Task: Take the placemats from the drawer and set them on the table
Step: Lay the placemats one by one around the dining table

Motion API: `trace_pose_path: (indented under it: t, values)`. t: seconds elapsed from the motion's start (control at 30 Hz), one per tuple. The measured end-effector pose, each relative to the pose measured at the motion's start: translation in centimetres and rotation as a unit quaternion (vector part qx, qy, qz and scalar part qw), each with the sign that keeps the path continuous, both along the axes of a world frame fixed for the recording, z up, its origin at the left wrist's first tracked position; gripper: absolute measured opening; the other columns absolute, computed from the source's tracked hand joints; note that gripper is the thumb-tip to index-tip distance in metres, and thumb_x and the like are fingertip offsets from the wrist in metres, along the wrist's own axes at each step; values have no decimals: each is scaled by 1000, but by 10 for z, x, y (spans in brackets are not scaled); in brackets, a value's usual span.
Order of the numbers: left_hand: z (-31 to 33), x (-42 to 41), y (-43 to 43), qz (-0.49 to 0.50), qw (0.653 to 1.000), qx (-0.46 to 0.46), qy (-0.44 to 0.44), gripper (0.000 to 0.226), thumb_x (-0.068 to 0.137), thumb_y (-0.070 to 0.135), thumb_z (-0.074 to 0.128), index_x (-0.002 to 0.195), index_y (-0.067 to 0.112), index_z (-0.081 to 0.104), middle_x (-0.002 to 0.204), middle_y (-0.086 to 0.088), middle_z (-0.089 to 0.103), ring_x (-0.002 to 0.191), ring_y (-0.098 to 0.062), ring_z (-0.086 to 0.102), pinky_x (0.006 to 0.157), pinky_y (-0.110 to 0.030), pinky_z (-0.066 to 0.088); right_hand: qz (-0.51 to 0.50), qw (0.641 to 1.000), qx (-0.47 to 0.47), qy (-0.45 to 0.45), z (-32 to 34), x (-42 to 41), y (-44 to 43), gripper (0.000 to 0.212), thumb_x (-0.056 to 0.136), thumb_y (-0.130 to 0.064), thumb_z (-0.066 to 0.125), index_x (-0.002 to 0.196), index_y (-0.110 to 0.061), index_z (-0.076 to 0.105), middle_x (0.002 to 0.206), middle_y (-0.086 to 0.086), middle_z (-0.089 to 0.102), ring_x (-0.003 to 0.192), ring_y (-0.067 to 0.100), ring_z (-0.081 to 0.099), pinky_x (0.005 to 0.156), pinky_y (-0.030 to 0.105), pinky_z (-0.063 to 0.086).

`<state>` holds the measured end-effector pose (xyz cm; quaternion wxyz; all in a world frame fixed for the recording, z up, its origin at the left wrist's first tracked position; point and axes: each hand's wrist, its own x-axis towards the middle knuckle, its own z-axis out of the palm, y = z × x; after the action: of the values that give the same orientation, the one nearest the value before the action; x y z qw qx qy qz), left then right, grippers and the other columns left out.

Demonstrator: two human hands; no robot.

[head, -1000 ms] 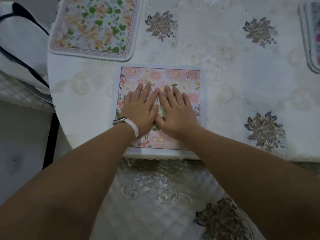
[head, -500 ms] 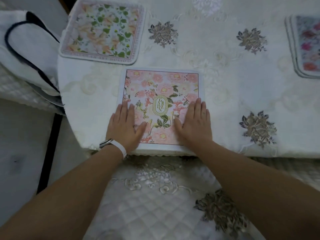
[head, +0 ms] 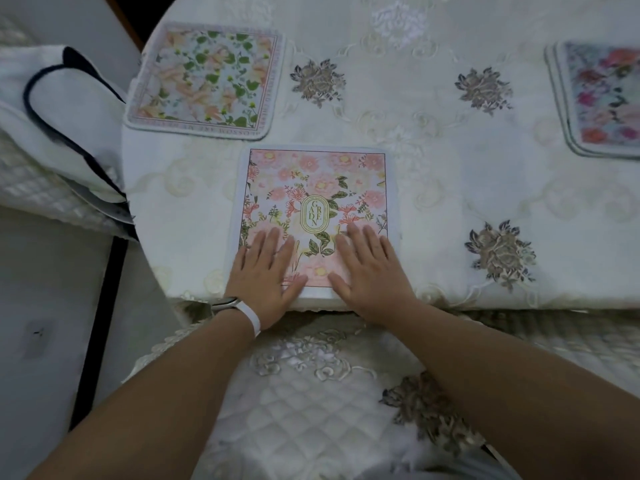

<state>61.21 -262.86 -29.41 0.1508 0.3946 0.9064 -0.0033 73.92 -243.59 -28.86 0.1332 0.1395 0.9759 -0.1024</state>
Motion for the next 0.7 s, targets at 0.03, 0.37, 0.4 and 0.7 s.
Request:
trace_pose_path:
  t: [0.03, 0.37, 0.4, 0.7]
  values:
    - [2, -3, -4, 10, 1000, -8, 0, 74, 91, 70, 11, 152, 32, -7, 160, 1, -16, 147, -18, -16, 118, -44, -2, -17, 1000, -3, -7, 0, 4, 9, 75, 96, -62, 15, 156, -23, -6, 163, 5, -15, 150, 26, -16, 122, 45, -3]
    - [29, -34, -37, 124, 989, 11, -80, 80, 93, 59, 39, 152, 10, 18, 160, -11, 15, 146, -26, 14, 118, -42, 17, -80, 994, -56, -51, 20, 32, 74, 79, 97, -63, 15, 156, -15, -5, 163, 10, -13, 150, 27, -12, 123, 44, 1]
    - [34, -30, -35, 141, 986, 23, -83, 76, 91, 58, 42, 146, 6, 29, 153, -16, 29, 141, -31, 28, 114, -46, 28, -75, 994, -67, -43, 26, 33, 77, 77, 99, -60, 20, 156, -12, 2, 164, 11, -4, 151, 29, -5, 123, 45, 6]
    - [80, 49, 65, 140, 981, 106, -81, 65, 93, 38, 55, 148, 14, 31, 149, -8, 40, 135, -25, 38, 110, -41, 32, -132, 986, -99, 11, 70, 93, 157, 48, 97, -40, 43, 135, -11, 49, 134, 7, 49, 122, 24, 45, 98, 39, 42]
